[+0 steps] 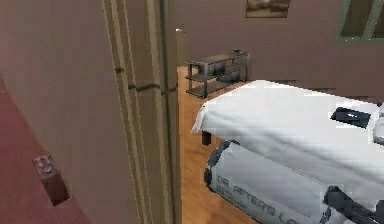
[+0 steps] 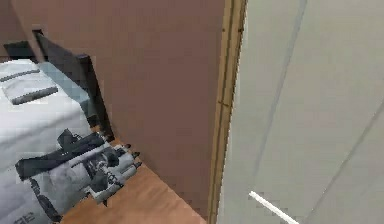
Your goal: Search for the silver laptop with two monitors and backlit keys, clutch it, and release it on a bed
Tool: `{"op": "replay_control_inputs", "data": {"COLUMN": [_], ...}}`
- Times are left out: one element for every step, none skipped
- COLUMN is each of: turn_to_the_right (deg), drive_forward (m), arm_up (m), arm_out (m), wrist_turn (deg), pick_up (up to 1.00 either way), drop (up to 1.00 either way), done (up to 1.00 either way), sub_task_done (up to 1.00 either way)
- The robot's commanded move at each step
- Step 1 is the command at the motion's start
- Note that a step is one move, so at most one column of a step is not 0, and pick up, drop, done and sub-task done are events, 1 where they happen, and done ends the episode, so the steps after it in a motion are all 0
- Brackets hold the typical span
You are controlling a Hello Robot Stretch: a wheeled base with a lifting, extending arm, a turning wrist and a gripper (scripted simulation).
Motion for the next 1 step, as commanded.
{"op": "replay_control_inputs", "data": {"turn_to_the_right": [0.0], "drive_forward": [0.20], "arm_up": [0.00], "arm_out": [0.00], "wrist_turn": [0.0], "pick_up": [0.00], "drop": [0.00], "done": [0.00], "sub_task_done": [0.00]}}
